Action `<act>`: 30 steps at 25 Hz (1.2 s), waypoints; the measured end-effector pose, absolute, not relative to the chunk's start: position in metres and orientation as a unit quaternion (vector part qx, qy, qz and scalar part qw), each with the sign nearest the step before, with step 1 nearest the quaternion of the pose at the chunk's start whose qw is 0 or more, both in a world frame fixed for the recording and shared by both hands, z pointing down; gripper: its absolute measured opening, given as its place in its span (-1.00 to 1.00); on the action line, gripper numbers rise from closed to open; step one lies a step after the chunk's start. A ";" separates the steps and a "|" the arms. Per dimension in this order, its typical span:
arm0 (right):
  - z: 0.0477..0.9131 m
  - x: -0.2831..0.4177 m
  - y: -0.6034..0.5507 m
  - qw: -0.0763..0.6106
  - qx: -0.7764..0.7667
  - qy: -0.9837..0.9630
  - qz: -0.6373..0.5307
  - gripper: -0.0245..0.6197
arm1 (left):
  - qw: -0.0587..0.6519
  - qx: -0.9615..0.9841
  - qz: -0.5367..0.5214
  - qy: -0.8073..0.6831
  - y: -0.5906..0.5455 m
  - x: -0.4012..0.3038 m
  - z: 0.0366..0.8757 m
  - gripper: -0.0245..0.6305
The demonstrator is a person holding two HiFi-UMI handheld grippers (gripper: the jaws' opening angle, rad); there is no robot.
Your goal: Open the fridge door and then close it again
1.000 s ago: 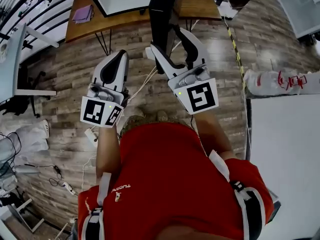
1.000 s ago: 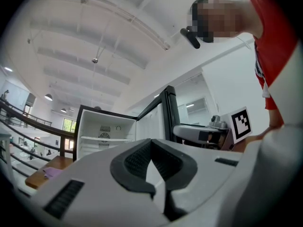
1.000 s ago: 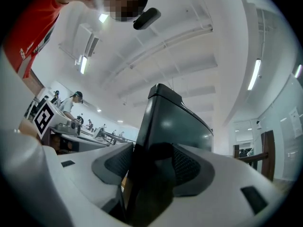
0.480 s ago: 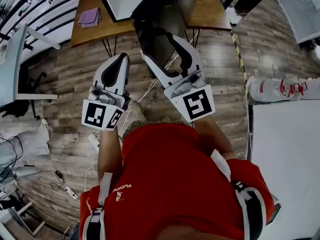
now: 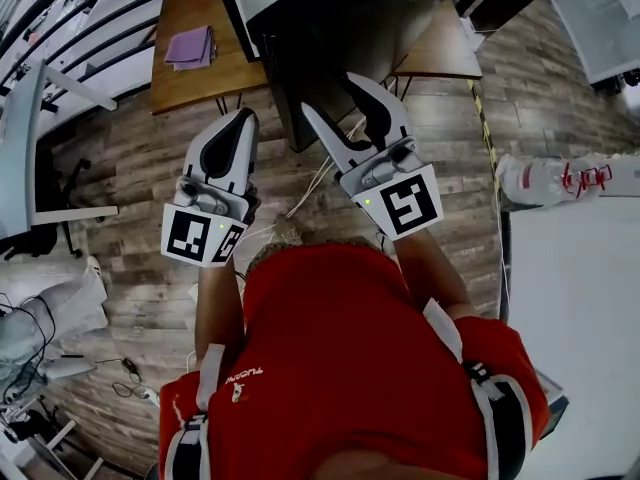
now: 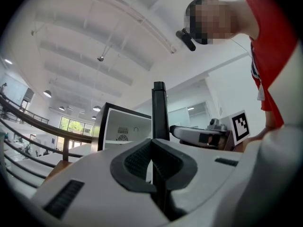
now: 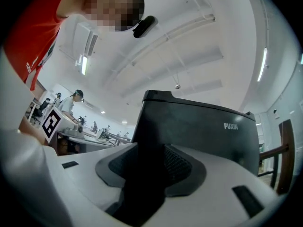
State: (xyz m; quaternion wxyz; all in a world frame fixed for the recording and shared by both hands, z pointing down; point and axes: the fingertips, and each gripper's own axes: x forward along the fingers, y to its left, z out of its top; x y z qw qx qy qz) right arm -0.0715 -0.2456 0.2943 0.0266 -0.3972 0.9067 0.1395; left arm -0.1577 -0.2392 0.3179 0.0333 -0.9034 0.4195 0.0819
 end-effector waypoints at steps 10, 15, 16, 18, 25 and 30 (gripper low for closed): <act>0.287 -0.104 -0.320 0.032 -0.456 0.874 0.163 -0.70 | 0.038 -0.919 0.081 0.385 -0.285 -0.202 0.317 -0.90; 0.283 -0.117 -0.356 0.031 -0.462 0.871 0.166 -0.78 | 0.035 -0.920 0.085 0.380 -0.311 -0.216 0.315 -0.90; 0.284 -0.118 -0.362 0.027 -0.462 0.871 0.163 -0.79 | 0.036 -0.920 0.085 0.381 -0.314 -0.216 0.314 -0.90; 0.283 -0.118 -0.372 0.027 -0.461 0.873 0.159 -0.80 | 0.037 -0.919 0.088 0.383 -0.321 -0.215 0.311 -0.90; 0.282 -0.122 -0.409 0.032 -0.451 0.880 0.145 -0.83 | 0.039 -0.913 0.096 0.394 -0.337 -0.210 0.298 -0.90; 0.284 -0.118 -0.432 0.034 -0.461 0.879 0.117 -0.84 | 0.036 -0.909 0.098 0.403 -0.346 -0.209 0.298 -0.90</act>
